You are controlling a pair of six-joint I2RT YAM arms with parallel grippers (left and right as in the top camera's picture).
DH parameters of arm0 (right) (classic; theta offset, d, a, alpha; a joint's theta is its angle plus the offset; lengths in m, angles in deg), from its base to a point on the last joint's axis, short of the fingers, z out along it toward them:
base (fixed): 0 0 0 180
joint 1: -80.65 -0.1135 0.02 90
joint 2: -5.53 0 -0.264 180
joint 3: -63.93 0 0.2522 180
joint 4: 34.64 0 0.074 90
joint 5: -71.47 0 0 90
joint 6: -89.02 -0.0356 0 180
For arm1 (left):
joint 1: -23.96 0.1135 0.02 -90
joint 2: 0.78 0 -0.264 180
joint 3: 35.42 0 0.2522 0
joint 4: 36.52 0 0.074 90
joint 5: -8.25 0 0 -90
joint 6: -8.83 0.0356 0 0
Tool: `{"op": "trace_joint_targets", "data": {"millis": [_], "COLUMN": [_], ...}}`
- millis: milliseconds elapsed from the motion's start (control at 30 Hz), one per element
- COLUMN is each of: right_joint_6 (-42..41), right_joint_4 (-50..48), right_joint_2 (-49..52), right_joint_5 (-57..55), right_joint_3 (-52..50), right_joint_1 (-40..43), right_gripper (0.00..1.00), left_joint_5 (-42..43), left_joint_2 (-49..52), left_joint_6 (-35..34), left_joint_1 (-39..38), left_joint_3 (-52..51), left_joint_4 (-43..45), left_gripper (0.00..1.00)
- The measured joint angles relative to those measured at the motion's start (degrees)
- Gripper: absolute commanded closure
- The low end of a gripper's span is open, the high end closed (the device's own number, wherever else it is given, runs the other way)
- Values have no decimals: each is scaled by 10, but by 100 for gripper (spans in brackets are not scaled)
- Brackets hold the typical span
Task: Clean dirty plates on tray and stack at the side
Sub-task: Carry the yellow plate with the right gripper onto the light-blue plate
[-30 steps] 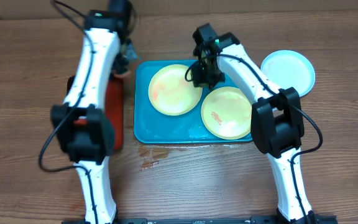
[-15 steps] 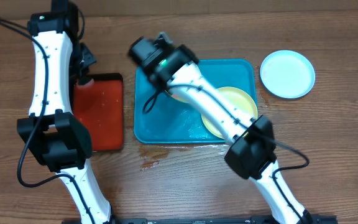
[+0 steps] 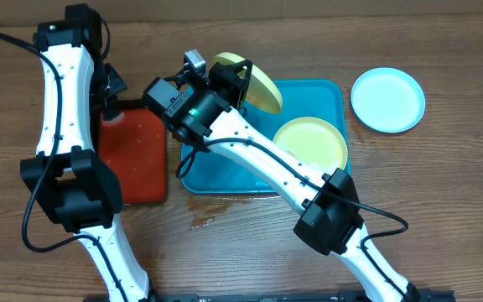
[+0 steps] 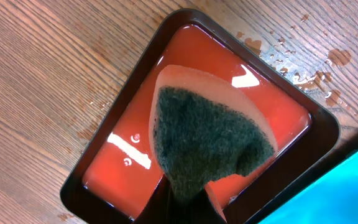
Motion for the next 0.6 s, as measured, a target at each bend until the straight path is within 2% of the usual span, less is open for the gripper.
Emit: {"op": "trace_joint_targets", "data": {"millis": [200, 400, 467, 600], "right_joint_6": [19, 7, -13, -26], "right_joint_4": [0, -36, -47, -46], "right_joint_2": [-1, -5, -12, -25], "right_joint_5": [180, 126, 181, 410], "right_joint_3": [0, 0, 0, 0], "right_joint_1": [20, 49, 63, 114], "right_gripper": [96, 96, 96, 96], "left_joint_5": [14, 21, 22, 24], "left_joint_2": [0, 0, 0, 0], "left_joint_6": [0, 0, 0, 0], "left_joint_1": [0, 0, 0, 0], "left_joint_3": [0, 0, 0, 0], "left_joint_4": [0, 0, 0, 0], "left_gripper": [96, 96, 96, 96]}}
